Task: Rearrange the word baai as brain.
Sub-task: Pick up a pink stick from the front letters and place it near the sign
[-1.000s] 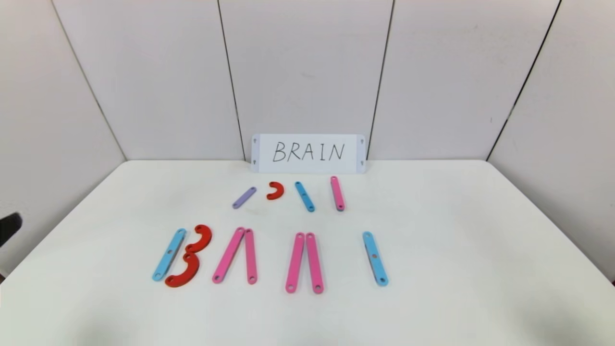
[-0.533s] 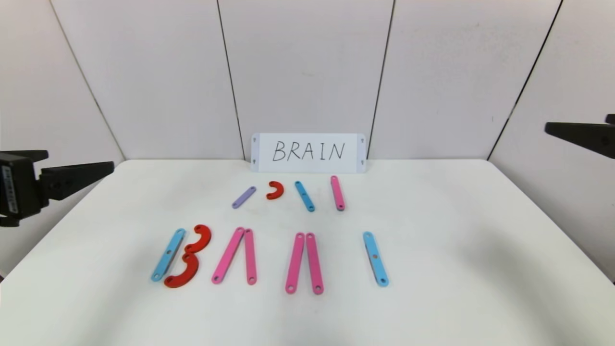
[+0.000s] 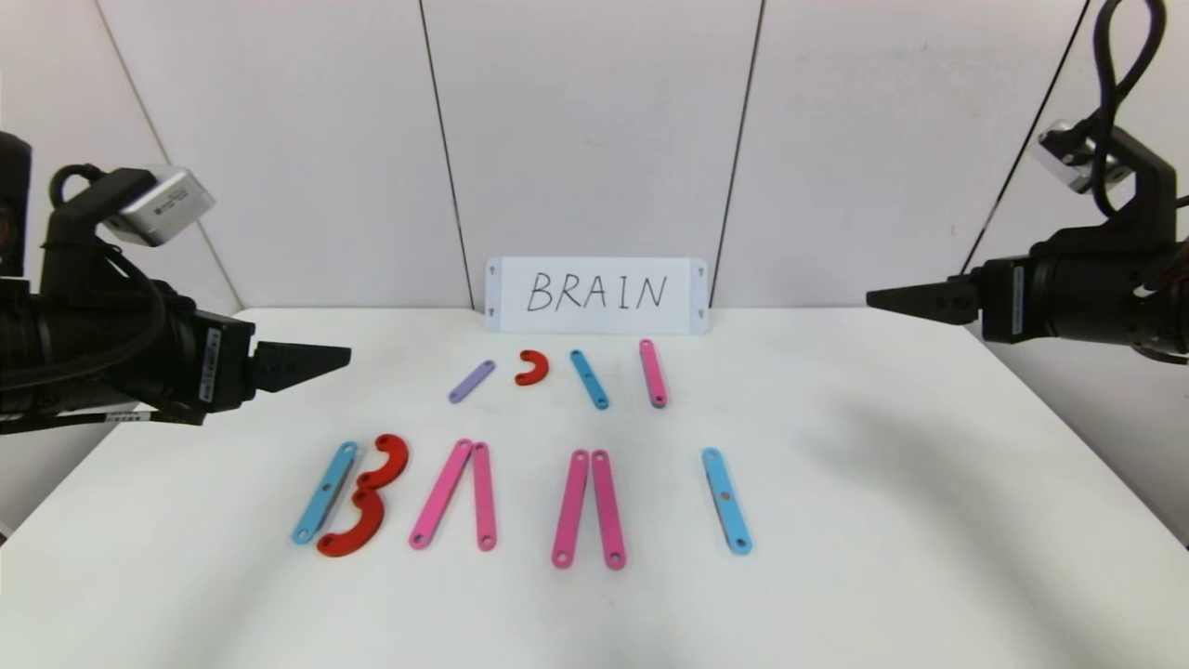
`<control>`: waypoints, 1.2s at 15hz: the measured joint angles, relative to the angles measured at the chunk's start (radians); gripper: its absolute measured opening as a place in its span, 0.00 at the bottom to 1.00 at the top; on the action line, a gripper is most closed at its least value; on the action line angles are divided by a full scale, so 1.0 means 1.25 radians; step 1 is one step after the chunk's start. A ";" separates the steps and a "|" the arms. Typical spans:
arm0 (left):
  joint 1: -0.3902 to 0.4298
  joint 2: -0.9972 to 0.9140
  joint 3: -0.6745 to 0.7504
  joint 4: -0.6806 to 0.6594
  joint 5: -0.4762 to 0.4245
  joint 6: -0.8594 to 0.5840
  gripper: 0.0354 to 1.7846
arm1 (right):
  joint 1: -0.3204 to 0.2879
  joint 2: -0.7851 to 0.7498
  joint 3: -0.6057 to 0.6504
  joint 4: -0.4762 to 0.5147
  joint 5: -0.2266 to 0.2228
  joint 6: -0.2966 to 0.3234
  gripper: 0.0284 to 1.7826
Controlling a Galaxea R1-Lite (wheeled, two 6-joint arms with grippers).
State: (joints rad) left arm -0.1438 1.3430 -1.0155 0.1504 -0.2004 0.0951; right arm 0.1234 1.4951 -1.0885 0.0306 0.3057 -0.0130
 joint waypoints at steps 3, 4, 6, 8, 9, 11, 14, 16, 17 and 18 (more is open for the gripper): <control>-0.035 0.030 -0.020 0.071 -0.006 0.026 0.98 | -0.002 0.036 0.003 0.003 0.052 0.000 0.98; -0.040 0.035 -0.022 0.090 -0.016 0.043 0.98 | -0.002 0.043 0.006 0.007 0.059 0.000 0.98; -0.046 0.046 -0.023 0.136 -0.035 0.067 0.98 | -0.001 0.049 0.011 0.009 0.064 0.000 0.98; -0.057 0.062 -0.021 0.178 -0.036 0.079 0.98 | 0.001 0.052 0.018 0.009 0.064 0.000 0.98; -0.064 0.074 -0.020 0.190 -0.032 0.080 0.98 | 0.005 0.054 0.020 0.009 0.064 0.000 0.98; -0.082 0.102 -0.019 0.210 -0.014 0.079 0.98 | 0.009 0.055 0.030 0.002 0.063 -0.001 0.98; -0.125 0.151 -0.019 0.215 0.062 0.077 0.98 | 0.010 0.055 0.035 0.001 0.062 -0.002 0.98; -0.149 0.193 -0.024 0.208 0.108 0.074 0.98 | 0.010 0.055 0.036 0.000 0.063 0.000 0.98; -0.157 0.216 -0.028 0.207 0.122 0.073 0.98 | 0.010 0.054 0.037 0.000 0.062 0.000 0.98; -0.162 0.242 -0.033 0.206 0.132 0.070 0.98 | 0.009 0.053 0.038 0.000 0.062 0.000 0.98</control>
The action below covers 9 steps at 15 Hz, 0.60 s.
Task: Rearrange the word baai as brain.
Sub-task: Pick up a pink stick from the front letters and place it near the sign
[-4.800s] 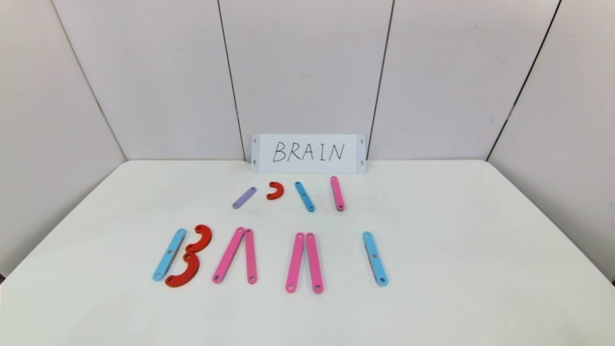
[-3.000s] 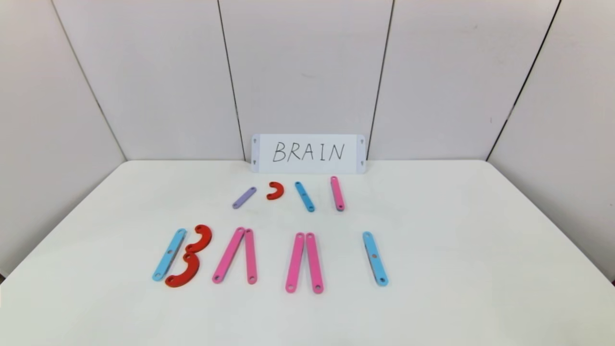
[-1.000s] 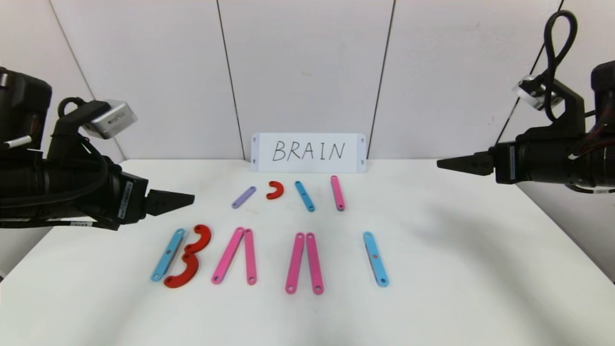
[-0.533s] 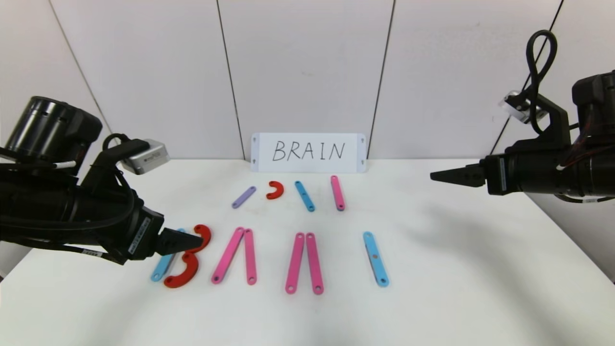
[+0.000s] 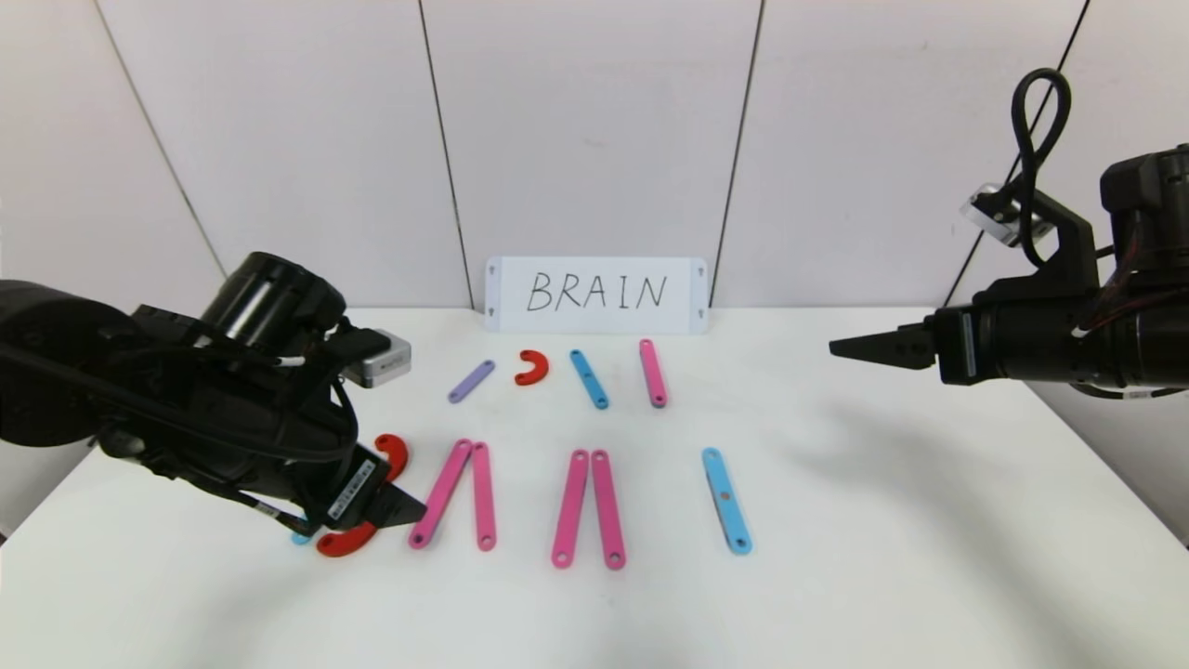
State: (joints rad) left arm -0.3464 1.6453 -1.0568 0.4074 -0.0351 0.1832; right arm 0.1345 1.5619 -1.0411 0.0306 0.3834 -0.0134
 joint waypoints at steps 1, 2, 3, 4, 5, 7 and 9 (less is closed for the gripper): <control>-0.003 0.024 -0.006 -0.003 0.003 -0.002 0.98 | -0.001 -0.001 0.000 0.000 0.000 0.000 0.98; -0.004 0.046 -0.012 -0.009 0.005 -0.006 0.98 | -0.002 0.000 0.001 -0.001 -0.002 0.000 0.98; -0.005 0.066 -0.016 -0.018 0.006 -0.008 0.98 | -0.003 0.001 0.001 -0.001 -0.002 0.000 0.98; -0.006 0.082 -0.018 -0.027 0.006 -0.008 0.98 | -0.003 0.002 0.001 -0.001 -0.003 0.000 0.98; -0.006 0.096 -0.020 -0.037 0.006 -0.008 0.98 | -0.003 0.002 0.001 -0.002 -0.003 0.000 0.98; -0.006 0.125 -0.023 -0.065 0.007 -0.007 0.98 | -0.004 0.002 0.001 -0.002 -0.002 0.000 0.98; -0.006 0.150 -0.033 -0.077 0.006 -0.017 0.98 | -0.007 0.002 0.001 -0.002 -0.002 0.000 0.98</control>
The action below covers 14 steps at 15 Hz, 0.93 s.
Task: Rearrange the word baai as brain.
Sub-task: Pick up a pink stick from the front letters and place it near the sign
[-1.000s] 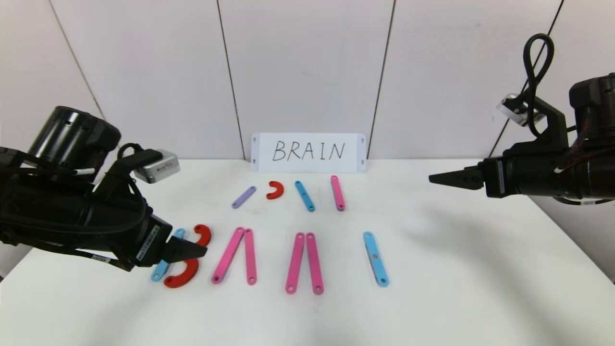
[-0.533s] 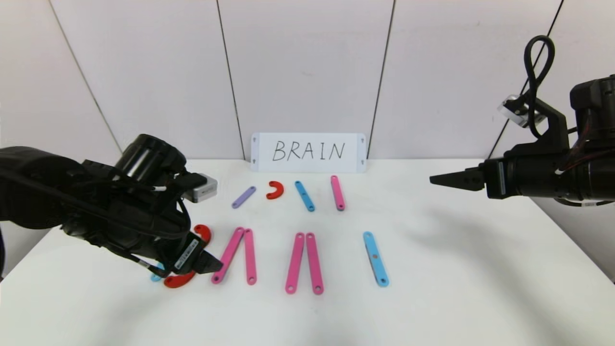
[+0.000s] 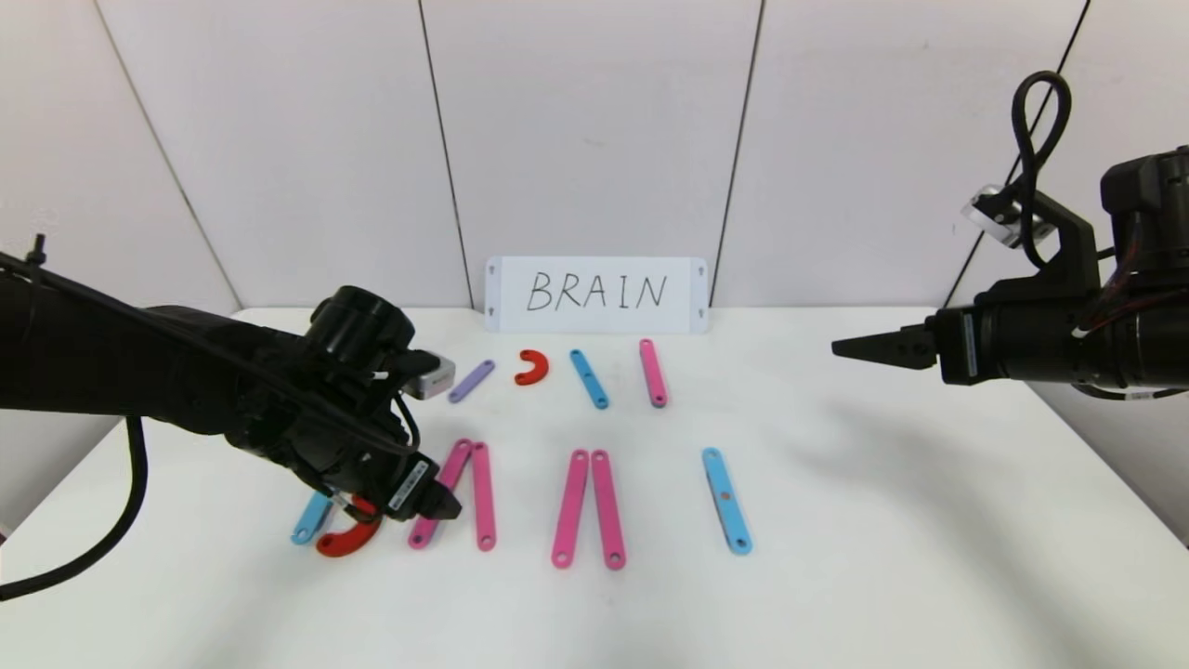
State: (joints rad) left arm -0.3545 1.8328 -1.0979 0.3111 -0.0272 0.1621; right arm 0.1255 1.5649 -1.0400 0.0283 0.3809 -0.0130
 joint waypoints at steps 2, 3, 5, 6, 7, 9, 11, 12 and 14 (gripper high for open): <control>0.000 0.016 -0.008 0.000 0.000 -0.006 0.98 | -0.001 0.000 0.000 0.000 0.000 0.000 0.98; 0.000 0.022 -0.010 0.000 0.000 -0.007 0.98 | -0.001 0.000 0.000 0.000 -0.001 0.000 0.98; 0.000 0.027 -0.013 0.000 0.000 -0.008 0.98 | -0.001 0.000 0.000 -0.001 -0.001 -0.001 0.98; 0.000 0.028 -0.013 0.000 0.000 -0.007 0.98 | -0.002 0.000 0.000 -0.001 0.000 -0.001 0.98; 0.000 0.031 -0.013 0.000 0.000 -0.008 0.98 | -0.002 0.000 0.000 -0.001 -0.001 -0.001 0.98; 0.000 0.040 -0.019 0.000 0.000 -0.009 0.98 | -0.002 0.000 0.001 -0.001 -0.001 -0.002 0.98; 0.000 0.047 -0.025 0.000 0.001 -0.010 0.98 | -0.002 0.001 0.002 -0.001 -0.001 -0.002 0.98; 0.000 0.051 -0.028 0.000 0.002 -0.010 0.98 | -0.002 0.001 0.002 -0.001 -0.001 -0.002 0.98; 0.000 0.057 -0.033 0.000 0.006 -0.010 0.98 | -0.002 0.001 0.002 -0.001 -0.001 -0.002 0.98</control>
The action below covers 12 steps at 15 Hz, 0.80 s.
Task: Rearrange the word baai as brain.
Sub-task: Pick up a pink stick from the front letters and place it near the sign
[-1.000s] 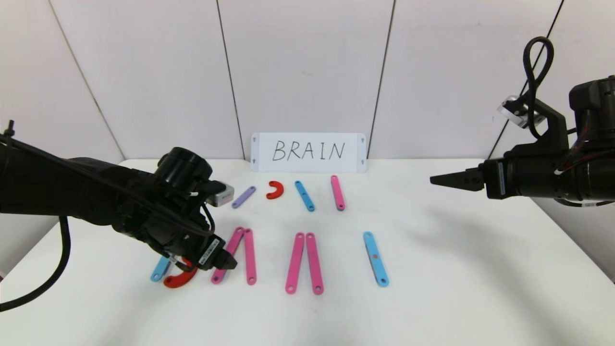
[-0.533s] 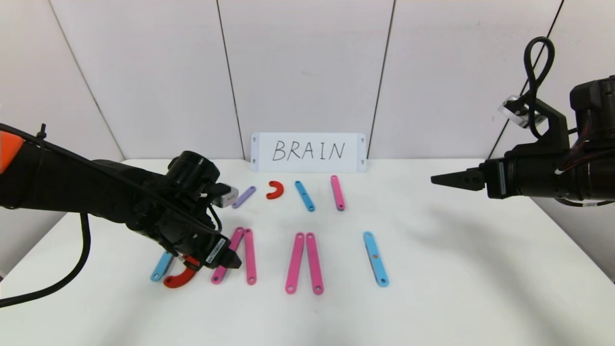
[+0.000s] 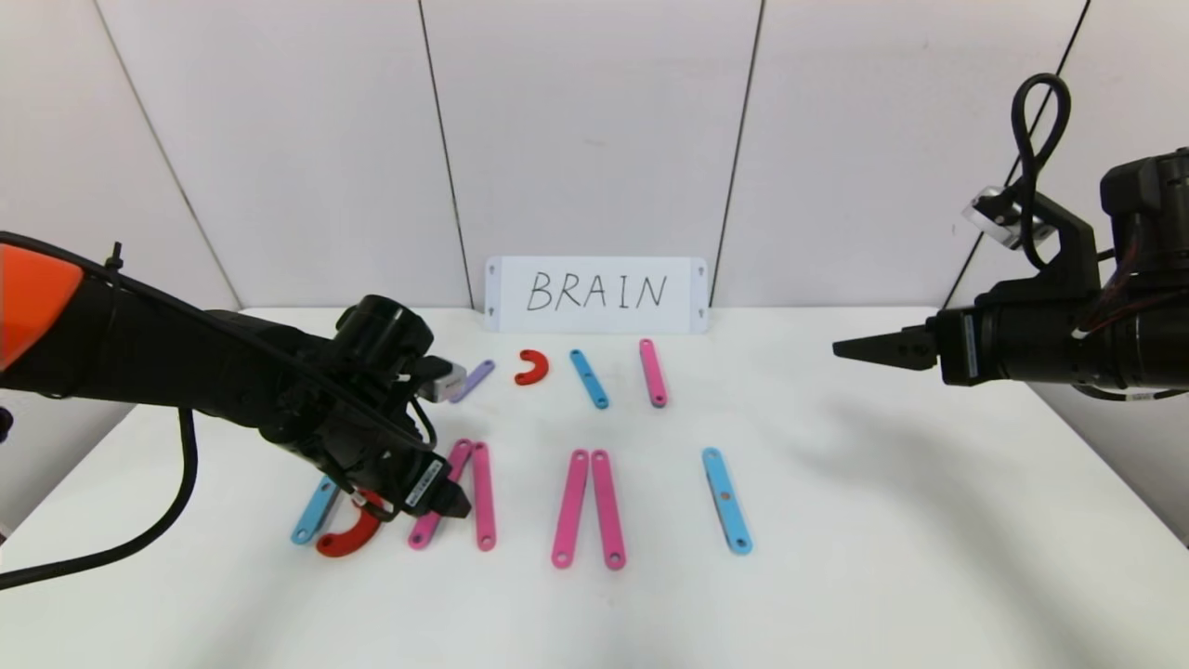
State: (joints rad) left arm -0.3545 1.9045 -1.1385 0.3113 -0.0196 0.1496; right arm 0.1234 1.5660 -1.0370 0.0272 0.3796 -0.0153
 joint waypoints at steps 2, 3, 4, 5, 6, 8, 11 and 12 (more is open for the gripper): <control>-0.001 0.008 -0.004 0.000 0.005 0.000 0.97 | 0.000 0.000 0.000 0.000 0.001 -0.001 0.98; -0.001 0.012 -0.004 0.000 0.006 0.001 0.96 | -0.001 0.000 0.000 0.000 0.002 -0.001 0.98; -0.001 0.017 -0.004 0.000 0.007 0.002 0.92 | -0.001 0.000 0.000 0.000 0.002 -0.001 0.98; -0.001 0.023 -0.005 0.000 0.010 0.003 0.87 | 0.000 -0.001 0.000 0.001 0.002 -0.001 0.98; -0.001 0.031 -0.007 0.000 0.013 0.003 0.81 | 0.000 -0.002 0.000 0.001 0.002 -0.001 0.98; -0.001 0.044 -0.013 -0.002 0.014 -0.002 0.65 | 0.000 -0.004 0.001 0.001 0.003 -0.002 0.98; -0.003 0.049 -0.016 -0.002 0.016 -0.001 0.35 | 0.001 -0.006 0.003 0.000 0.002 -0.002 0.98; -0.005 0.050 -0.016 -0.002 0.017 0.000 0.27 | 0.001 -0.006 0.003 0.001 0.002 -0.002 0.98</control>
State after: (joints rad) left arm -0.3613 1.9666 -1.1587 0.3087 0.0013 0.1496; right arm 0.1245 1.5581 -1.0338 0.0279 0.3823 -0.0181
